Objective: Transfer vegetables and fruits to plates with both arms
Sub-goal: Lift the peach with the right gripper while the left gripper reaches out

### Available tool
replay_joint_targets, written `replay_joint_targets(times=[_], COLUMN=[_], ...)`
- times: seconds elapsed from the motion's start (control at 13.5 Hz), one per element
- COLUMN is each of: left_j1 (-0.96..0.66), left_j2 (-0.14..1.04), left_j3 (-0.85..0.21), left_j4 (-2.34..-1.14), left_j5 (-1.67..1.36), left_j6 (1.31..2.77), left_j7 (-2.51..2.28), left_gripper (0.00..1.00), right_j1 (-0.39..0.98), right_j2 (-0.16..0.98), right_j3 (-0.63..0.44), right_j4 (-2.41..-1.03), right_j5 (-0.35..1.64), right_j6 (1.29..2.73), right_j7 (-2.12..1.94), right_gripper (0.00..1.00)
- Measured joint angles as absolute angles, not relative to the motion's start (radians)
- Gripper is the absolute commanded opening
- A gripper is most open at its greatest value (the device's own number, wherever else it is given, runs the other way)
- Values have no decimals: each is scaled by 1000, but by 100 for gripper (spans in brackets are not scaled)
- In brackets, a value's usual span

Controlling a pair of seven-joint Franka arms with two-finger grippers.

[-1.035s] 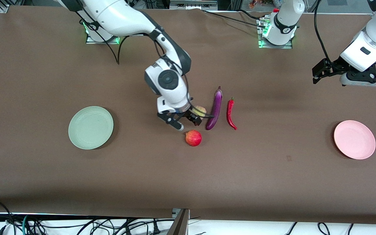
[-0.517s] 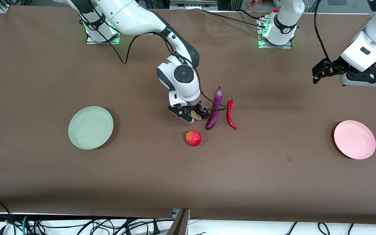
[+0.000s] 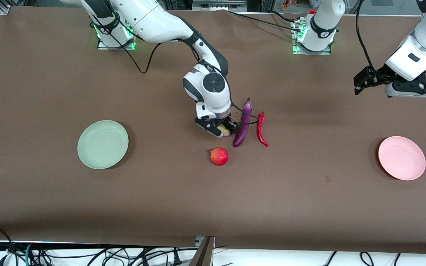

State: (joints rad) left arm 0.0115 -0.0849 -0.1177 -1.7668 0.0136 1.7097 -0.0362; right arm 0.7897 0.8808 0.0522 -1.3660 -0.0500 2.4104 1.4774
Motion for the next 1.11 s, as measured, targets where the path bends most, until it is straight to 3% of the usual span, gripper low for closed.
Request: replay_joint_targets(times=[0.22, 0.59, 0.81, 1.11], left_j1=[12, 11, 7, -16], left_j2=[-85, -58, 64, 245], left_j3=[-118, -130, -181, -197], left_j4=[-1767, -1768, -1771, -1690], left_j5=[14, 14, 14, 13], left_j6=[1710, 1702, 1713, 1768], left_j7=[-36, -35, -38, -188], left_gripper=[100, 100, 100, 100], right_j1=[776, 600, 470, 412], right_j2=[867, 714, 643, 603], right_j3=[17, 7, -5, -155], right_j4=[-1344, -1320, -1336, -1448], right_j5=[-51, 45, 60, 62], right_j6=[2355, 1995, 1818, 1808], right_j7=[1435, 1049, 772, 387], right_gripper=[37, 37, 37, 38])
